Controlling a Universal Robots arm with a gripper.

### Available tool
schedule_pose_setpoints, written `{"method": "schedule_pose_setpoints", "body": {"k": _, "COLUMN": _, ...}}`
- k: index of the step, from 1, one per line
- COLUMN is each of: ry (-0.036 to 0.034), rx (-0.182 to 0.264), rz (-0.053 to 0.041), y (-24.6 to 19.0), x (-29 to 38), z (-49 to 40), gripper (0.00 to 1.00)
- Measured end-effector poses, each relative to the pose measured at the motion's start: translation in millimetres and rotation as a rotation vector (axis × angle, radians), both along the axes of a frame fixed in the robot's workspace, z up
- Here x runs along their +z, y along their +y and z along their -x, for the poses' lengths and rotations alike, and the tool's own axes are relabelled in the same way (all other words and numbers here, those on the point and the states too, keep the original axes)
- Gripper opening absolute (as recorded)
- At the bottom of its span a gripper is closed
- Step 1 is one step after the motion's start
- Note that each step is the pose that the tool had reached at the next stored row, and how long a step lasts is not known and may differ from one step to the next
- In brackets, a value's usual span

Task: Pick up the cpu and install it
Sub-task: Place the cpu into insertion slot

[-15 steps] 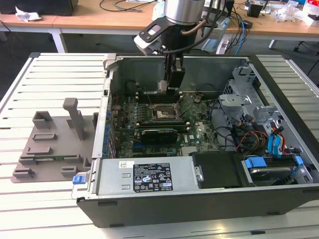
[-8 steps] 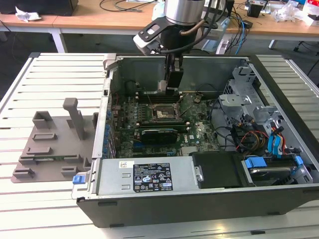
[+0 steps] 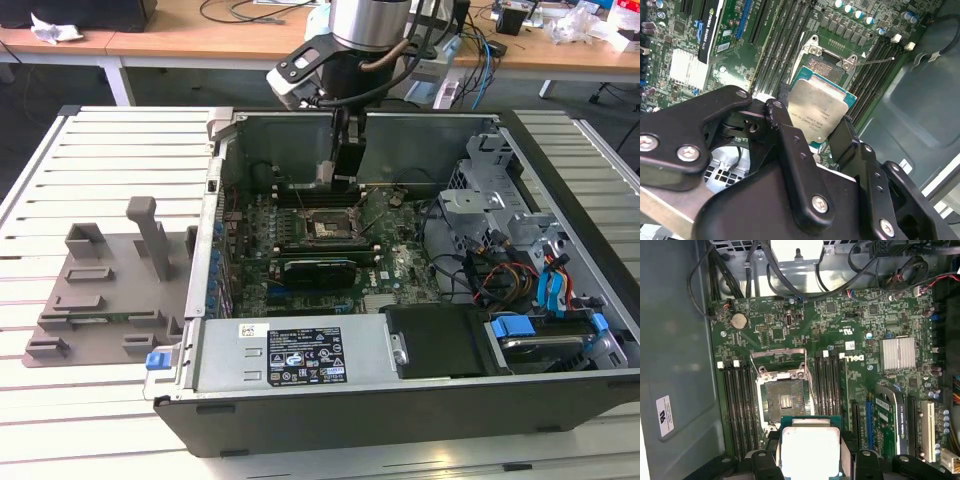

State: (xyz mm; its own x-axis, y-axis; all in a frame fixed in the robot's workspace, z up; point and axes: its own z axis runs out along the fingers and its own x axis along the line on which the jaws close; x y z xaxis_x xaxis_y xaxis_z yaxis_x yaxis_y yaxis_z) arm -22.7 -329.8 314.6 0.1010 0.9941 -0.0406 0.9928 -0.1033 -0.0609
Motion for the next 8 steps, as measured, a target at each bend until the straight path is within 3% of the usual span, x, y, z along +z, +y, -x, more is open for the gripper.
{"method": "schedule_pose_setpoints", "body": {"k": 8, "ry": 0.0000, "rx": -0.051, "rz": 0.0001, "y": 0.0, "x": -0.7, "z": 0.0, "gripper": 0.55}}
